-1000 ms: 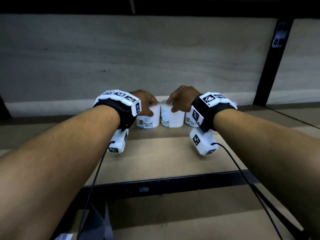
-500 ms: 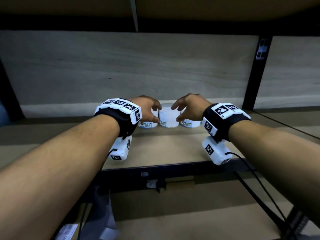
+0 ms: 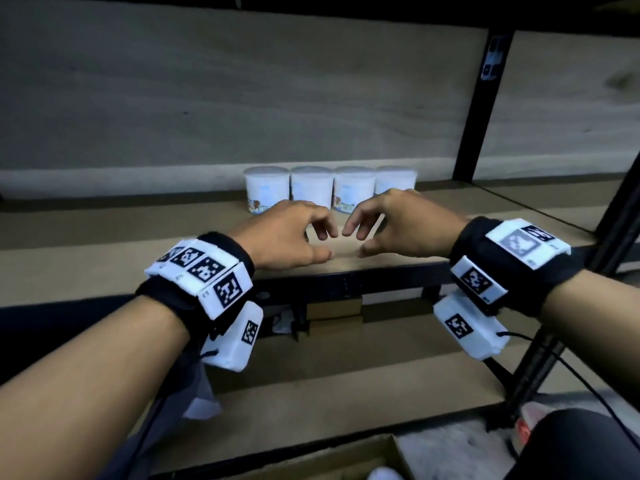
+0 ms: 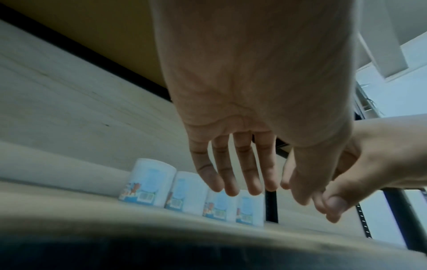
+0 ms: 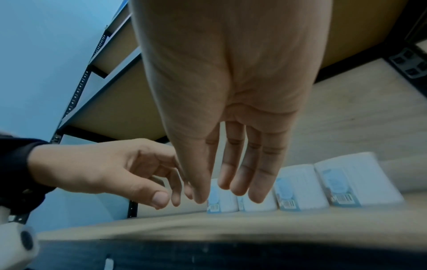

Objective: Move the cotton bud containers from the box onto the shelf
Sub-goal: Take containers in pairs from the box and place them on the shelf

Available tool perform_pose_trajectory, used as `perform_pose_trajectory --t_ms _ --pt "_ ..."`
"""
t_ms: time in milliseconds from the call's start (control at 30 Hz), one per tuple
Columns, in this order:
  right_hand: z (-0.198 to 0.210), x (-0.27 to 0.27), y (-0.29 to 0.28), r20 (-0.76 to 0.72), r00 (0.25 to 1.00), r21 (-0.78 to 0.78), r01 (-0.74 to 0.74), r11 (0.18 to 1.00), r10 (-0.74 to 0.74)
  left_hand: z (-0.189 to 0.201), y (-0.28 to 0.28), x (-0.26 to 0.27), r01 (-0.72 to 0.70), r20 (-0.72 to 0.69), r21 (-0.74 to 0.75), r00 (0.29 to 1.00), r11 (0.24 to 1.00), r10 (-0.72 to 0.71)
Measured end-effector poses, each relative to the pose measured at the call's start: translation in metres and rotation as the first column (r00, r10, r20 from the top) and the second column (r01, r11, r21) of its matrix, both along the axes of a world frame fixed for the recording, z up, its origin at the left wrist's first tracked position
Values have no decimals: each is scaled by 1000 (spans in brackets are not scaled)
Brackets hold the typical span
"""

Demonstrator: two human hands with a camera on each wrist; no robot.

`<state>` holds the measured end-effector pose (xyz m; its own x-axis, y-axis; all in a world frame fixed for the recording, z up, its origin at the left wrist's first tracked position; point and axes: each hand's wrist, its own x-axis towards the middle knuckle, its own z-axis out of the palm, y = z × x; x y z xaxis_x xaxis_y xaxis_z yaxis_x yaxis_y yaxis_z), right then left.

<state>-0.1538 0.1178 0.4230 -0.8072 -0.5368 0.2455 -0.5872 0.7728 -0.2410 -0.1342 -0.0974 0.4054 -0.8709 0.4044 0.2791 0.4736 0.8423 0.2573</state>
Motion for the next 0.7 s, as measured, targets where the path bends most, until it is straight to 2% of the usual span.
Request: perform_pose_trajectory --t_ms 200,367,500,700 --pt "-38 28 19 101 995 -47 10 999 -5 -32 20 31 80 7 128 997 989 -82" --pt "-78 40 35 204 979 -20 29 999 -24 -76 35 41 117 40 117 992 986 -123" --pt "-121 44 50 309 948 7 72 997 -71 -124 47 41 122 144 83 981 989 -133" --pt "-189 45 59 414 895 157 111 981 -167 -188 62 33 103 317 33 942 994 -108"
